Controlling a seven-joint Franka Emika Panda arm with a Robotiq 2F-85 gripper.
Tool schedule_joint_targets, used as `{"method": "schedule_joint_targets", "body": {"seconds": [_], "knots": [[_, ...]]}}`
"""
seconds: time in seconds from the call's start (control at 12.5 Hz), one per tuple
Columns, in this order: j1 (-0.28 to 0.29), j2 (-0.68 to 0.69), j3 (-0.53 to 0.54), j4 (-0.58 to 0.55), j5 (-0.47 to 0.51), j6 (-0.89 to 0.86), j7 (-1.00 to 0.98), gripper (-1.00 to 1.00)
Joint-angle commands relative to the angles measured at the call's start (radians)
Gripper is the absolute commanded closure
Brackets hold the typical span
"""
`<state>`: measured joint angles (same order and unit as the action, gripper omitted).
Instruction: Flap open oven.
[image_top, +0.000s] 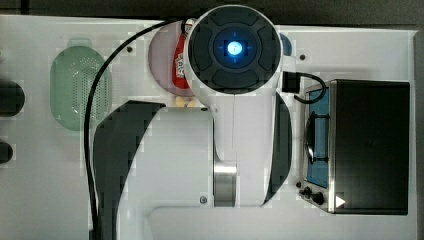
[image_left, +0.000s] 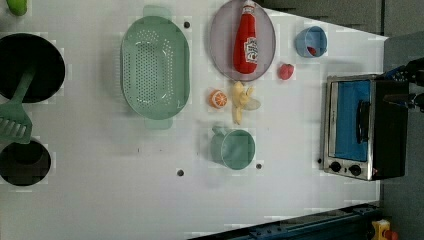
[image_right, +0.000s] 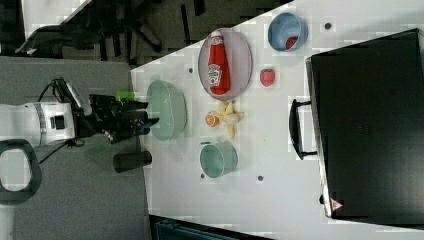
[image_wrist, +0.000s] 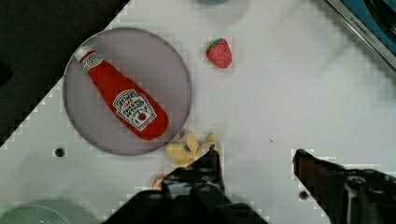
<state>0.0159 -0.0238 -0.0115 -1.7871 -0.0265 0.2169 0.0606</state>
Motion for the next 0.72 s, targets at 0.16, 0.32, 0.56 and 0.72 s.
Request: {"method": "schedule_joint_targets", "body": {"seconds": [0.16,0.32,0.56,0.72], "knots": [[-0.027,-0.288,-0.049,-0.133,0.001,-0.177,-0.080,-0.81],[-0.027,-0.288,-0.049,-0.133,0.001,-0.177,-0.080,-1.00],[-0.027,-0.288,-0.049,-0.133,0.001,-0.177,-0.080,-0.65],[-0.028,-0.288,-0.051,-0.133,0.001,-0.177,-0.080,-0.15]]}}
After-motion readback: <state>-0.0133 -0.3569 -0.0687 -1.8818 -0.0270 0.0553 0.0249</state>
